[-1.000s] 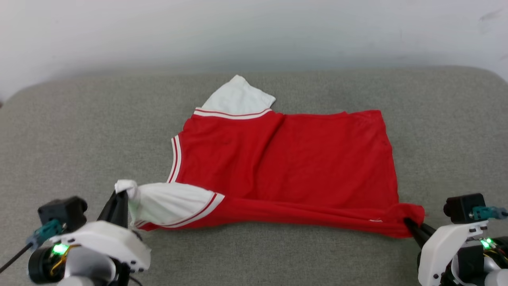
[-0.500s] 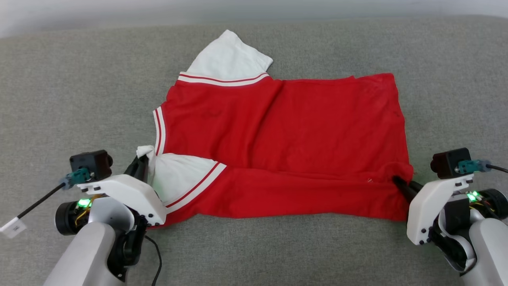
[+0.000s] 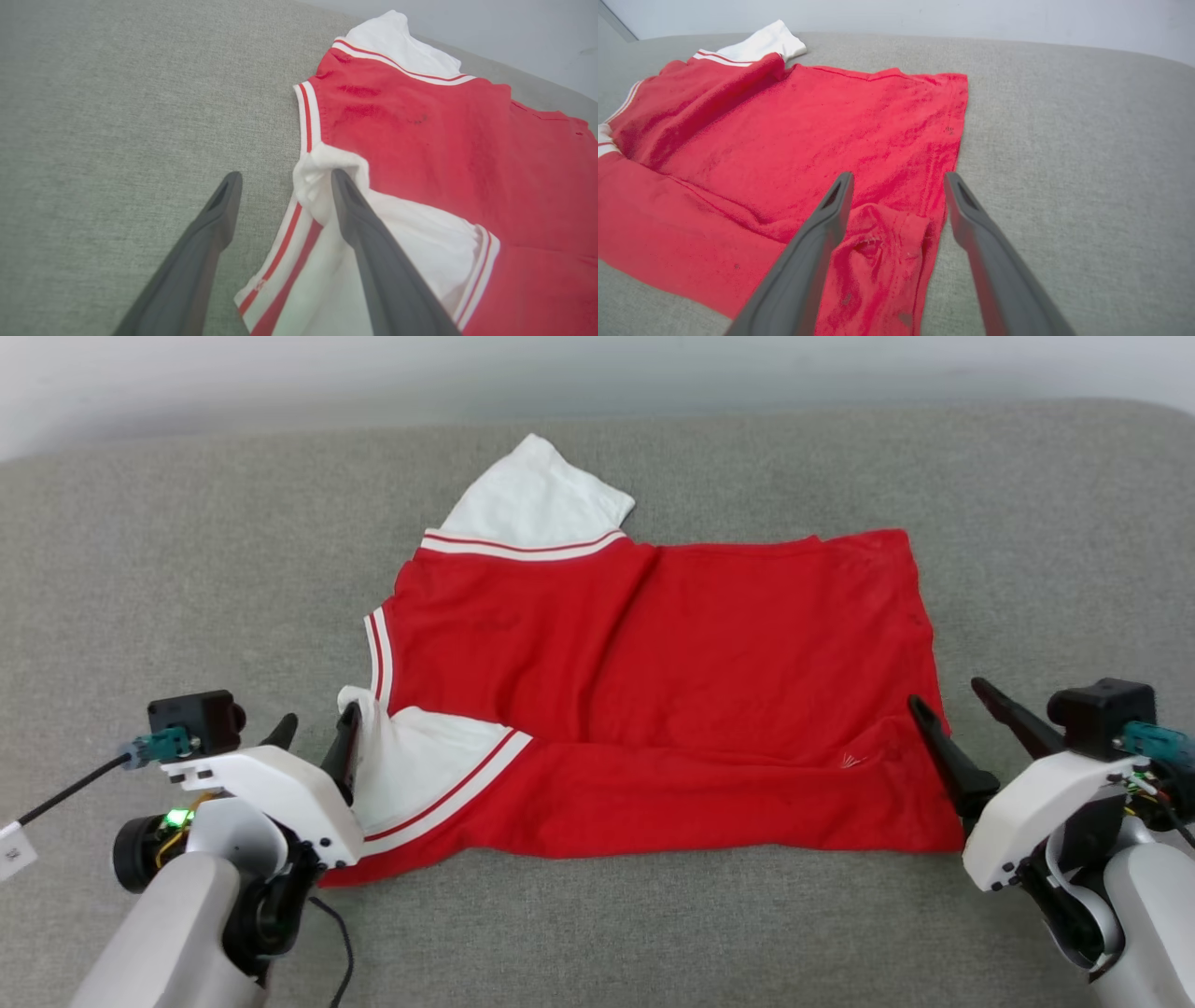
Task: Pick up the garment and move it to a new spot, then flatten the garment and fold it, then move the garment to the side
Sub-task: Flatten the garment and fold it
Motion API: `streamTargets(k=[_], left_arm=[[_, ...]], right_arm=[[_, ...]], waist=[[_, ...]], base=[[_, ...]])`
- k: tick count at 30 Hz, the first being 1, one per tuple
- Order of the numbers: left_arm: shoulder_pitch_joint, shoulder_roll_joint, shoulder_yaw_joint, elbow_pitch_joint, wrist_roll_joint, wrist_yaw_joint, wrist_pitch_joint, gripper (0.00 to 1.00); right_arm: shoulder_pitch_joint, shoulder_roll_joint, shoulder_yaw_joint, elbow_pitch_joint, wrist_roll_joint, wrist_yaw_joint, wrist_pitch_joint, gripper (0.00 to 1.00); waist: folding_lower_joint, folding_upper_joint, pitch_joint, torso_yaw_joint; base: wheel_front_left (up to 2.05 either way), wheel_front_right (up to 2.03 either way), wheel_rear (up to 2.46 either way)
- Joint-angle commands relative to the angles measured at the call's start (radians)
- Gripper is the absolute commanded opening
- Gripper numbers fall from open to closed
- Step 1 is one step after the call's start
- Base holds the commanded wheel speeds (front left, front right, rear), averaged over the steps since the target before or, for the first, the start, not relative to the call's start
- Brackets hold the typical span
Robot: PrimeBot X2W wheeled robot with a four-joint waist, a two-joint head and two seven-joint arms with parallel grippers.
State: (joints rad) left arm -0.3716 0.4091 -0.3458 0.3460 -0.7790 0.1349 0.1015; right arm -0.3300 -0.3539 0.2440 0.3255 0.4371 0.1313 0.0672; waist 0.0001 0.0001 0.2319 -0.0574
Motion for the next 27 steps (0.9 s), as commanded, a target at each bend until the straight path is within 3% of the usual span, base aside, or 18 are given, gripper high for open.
streamTargets(k=[1,7,17,21,27], left_arm=[[0.014,0.01,0.002,-0.013,0.0,0.001,0.007,1.0],[0.067,0.104,0.002,-0.128,-0.01,0.033,0.13,1.0],[0.176,0.258,0.004,-0.34,-0.084,0.105,0.429,1.0],[0.209,0.268,0.005,-0.357,-0.113,0.132,0.485,1.0],[0.21,0.252,-0.008,-0.319,-0.151,0.13,0.535,1.0]], right_arm=[[0.014,-0.005,-0.007,-0.01,-0.004,-0.001,-0.014,1.0],[0.066,0.019,-0.076,-0.116,-0.039,-0.001,-0.082,1.0],[0.155,0.081,-0.151,-0.294,-0.096,-0.001,-0.033,1.0],[0.164,0.101,-0.156,-0.335,-0.112,-0.001,-0.028,1.0],[0.132,0.116,-0.158,-0.357,-0.116,-0.001,-0.044,1.0]], waist=[[-0.0001,-0.0001,-0.025,-0.004],[-0.0001,-0.0001,-0.081,-0.014],[-0.0001,-0.0001,-0.07,-0.041],[-0.0001,-0.0001,-0.027,-0.059],[-0.0001,-0.0001,0.038,-0.085]], base=[[0.0,0.0,0.0],[0.0,0.0,0.0],[0.0,0.0,0.0],[0.0,0.0,0.0],[0.0,0.0,0.0]])
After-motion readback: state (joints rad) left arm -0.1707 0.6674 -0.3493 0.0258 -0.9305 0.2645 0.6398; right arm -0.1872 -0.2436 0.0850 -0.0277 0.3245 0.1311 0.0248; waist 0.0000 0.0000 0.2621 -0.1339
